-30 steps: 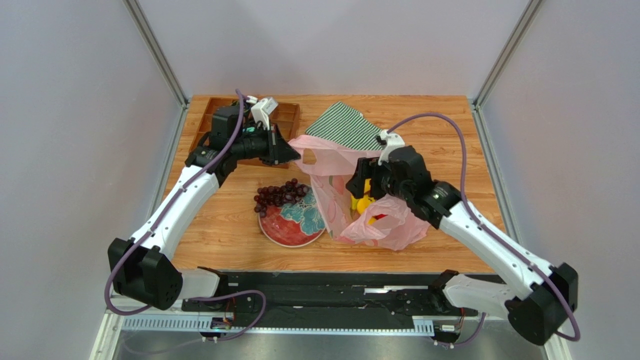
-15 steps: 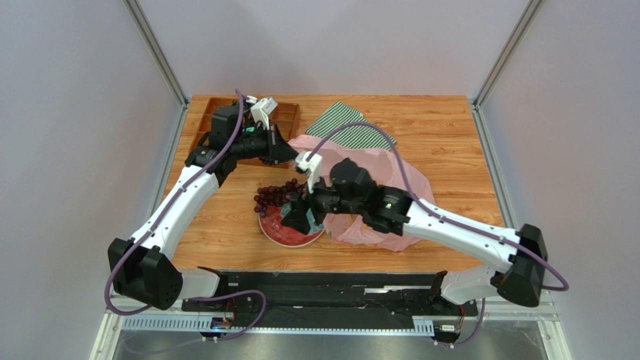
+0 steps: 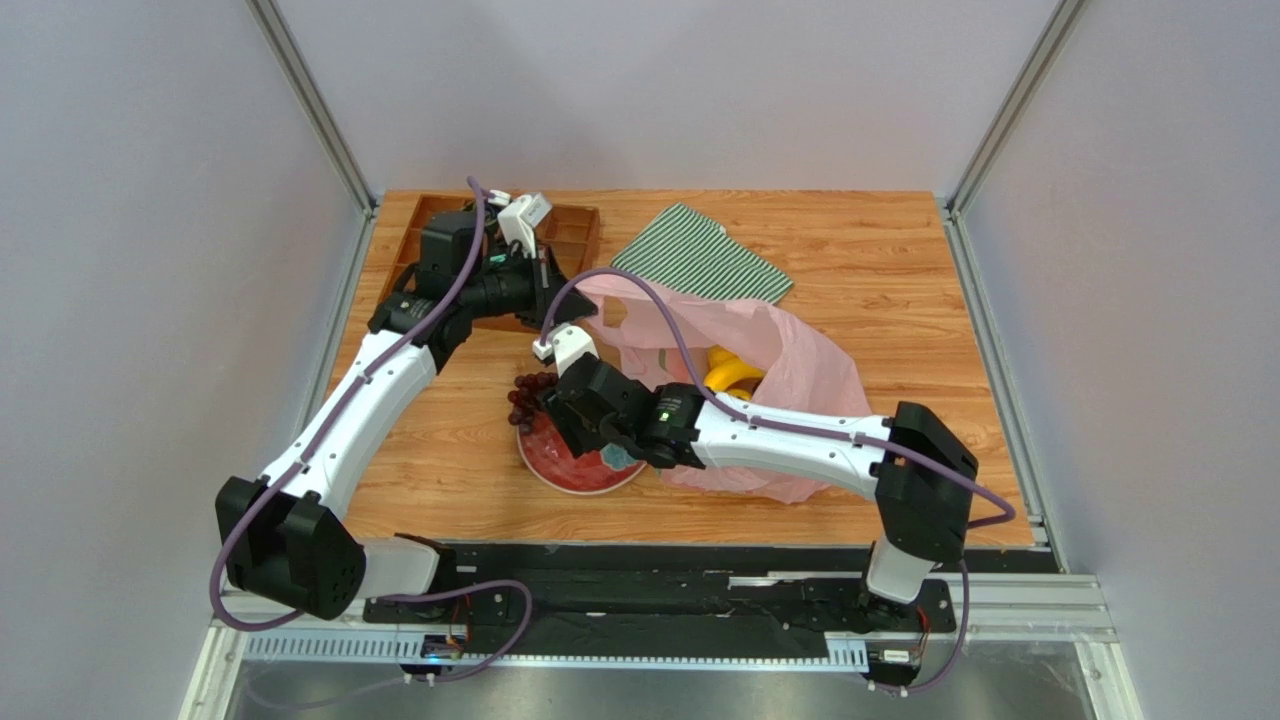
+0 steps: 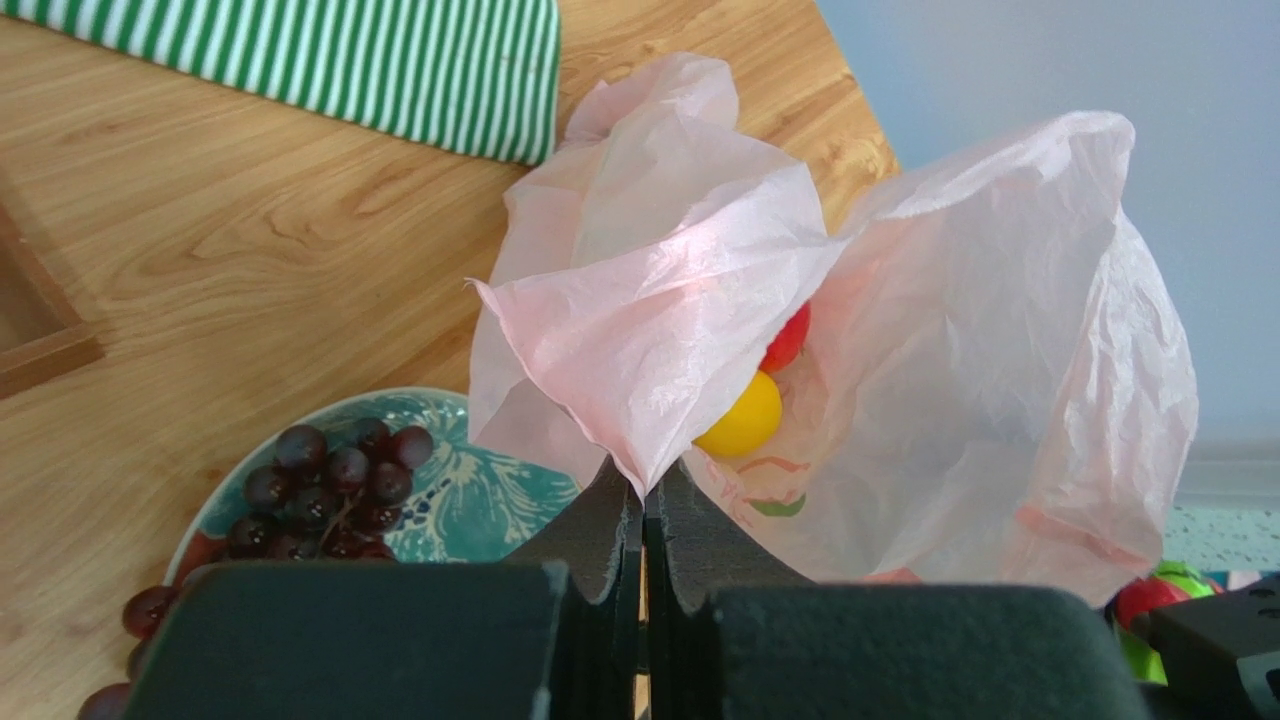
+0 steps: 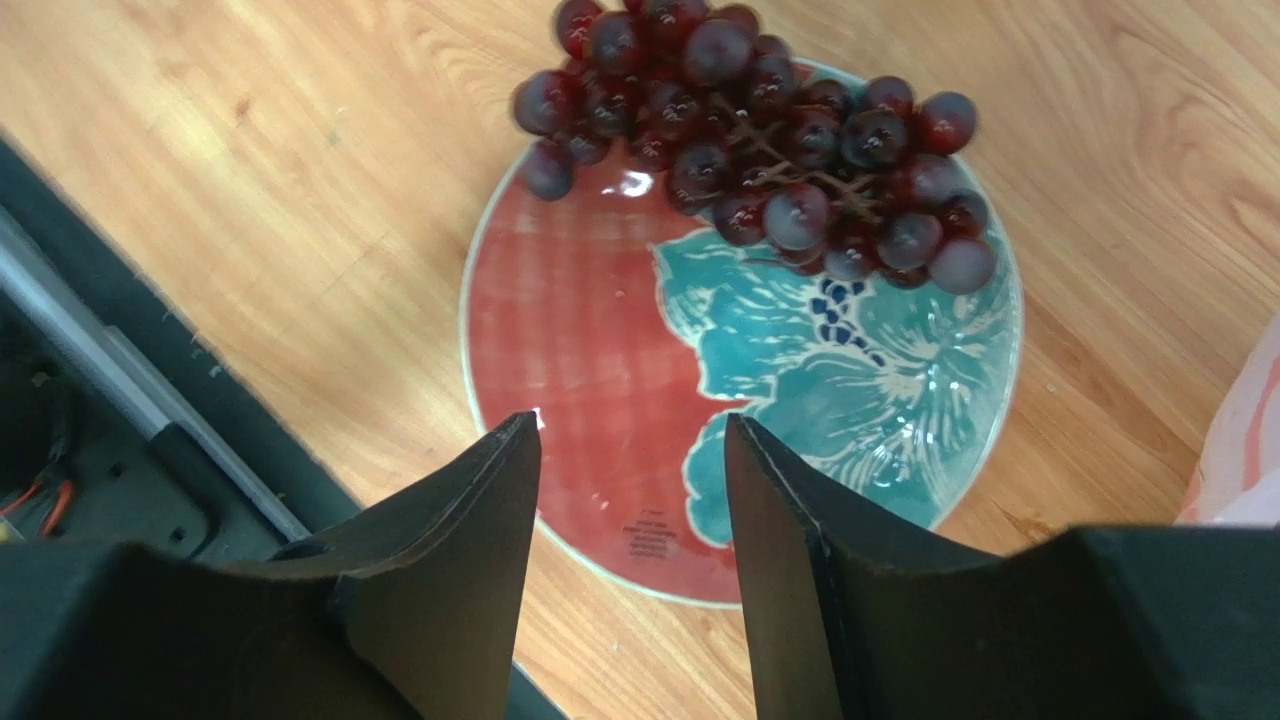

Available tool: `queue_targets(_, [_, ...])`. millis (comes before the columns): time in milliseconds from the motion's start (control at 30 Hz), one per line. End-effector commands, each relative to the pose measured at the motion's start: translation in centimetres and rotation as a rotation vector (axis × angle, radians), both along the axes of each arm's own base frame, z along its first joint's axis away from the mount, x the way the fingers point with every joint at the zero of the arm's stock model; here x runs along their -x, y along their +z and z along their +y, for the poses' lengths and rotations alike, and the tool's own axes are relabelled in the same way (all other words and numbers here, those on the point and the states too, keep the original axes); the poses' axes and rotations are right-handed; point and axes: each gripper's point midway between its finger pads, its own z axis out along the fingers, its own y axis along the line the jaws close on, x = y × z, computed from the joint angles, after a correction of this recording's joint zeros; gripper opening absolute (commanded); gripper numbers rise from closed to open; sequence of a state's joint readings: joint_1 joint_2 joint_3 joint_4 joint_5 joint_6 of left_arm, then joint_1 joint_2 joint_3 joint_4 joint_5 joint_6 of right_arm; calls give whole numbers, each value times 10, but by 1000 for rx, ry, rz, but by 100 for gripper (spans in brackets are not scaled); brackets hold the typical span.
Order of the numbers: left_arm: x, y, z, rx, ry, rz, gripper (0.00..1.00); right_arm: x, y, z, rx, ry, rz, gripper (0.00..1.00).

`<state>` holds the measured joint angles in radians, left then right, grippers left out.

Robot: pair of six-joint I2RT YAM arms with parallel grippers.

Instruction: Place the fruits into the plastic bag

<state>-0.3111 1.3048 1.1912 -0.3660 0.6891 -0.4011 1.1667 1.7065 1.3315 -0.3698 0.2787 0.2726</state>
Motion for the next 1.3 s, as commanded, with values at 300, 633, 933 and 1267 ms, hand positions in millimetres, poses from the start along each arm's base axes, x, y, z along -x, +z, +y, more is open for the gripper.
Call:
queue_targets(300, [5, 18, 0, 23, -14, -58, 0, -64, -16, 10, -77, -207, -24, 45])
queue_targets(633, [4, 16, 0, 19, -13, -52, 0, -88, -28, 7, -120, -256, -37, 42])
queue_targets(933, [3, 16, 0, 18, -11, -52, 0, -102, -46, -3, -59, -326, -61, 39])
queue_targets(1267, [4, 16, 0, 18, -13, -50, 0, -103, -50, 8, -93, -283, -52, 38])
